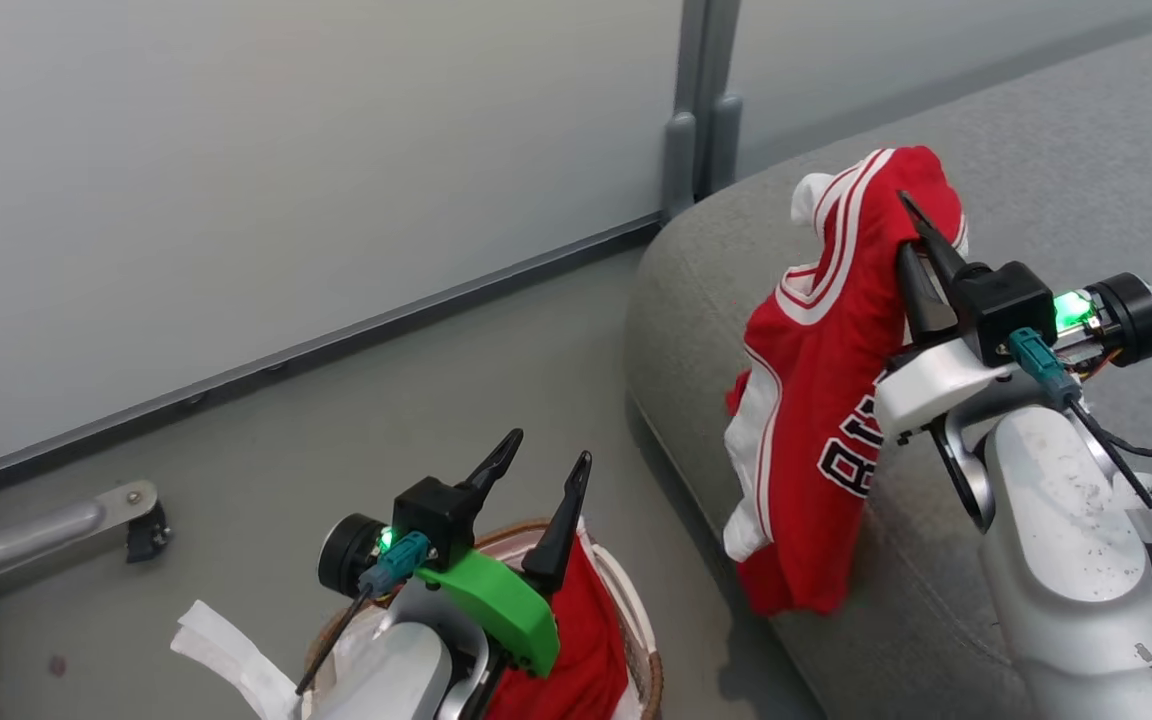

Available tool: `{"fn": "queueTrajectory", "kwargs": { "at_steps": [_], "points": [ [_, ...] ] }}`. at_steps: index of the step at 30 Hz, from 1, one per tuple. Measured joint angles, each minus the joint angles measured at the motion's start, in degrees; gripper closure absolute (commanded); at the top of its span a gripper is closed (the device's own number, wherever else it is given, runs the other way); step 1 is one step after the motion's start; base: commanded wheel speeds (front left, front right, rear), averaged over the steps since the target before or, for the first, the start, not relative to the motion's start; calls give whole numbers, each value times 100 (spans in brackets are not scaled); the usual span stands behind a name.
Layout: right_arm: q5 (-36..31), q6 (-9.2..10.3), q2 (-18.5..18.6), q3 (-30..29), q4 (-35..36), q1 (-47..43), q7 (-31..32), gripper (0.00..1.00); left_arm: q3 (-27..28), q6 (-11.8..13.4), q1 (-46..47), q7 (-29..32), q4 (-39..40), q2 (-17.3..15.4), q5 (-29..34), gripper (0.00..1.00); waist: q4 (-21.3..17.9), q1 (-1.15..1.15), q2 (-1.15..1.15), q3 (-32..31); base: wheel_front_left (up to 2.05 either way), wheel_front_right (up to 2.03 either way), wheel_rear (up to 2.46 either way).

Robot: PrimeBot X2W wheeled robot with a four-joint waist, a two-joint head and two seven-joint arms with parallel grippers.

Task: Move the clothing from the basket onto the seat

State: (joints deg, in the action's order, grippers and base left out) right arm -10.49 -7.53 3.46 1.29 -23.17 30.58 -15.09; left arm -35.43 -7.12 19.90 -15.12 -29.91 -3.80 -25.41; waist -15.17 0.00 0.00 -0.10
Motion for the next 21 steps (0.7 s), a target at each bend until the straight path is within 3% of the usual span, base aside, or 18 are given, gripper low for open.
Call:
{"fn": "queueTrajectory", "kwargs": {
  "at_steps": [11,21],
  "points": [
    [-10,0,58,-326,54,-12,0,100,-42,-25,66,0,57,71,176,0,-940,0,0,352,0,0,0],
    [-103,0,130,-534,-153,436,0,100,-255,-26,399,1,132,-34,231,0,-978,0,0,968,0,0,0]
  ]
}}
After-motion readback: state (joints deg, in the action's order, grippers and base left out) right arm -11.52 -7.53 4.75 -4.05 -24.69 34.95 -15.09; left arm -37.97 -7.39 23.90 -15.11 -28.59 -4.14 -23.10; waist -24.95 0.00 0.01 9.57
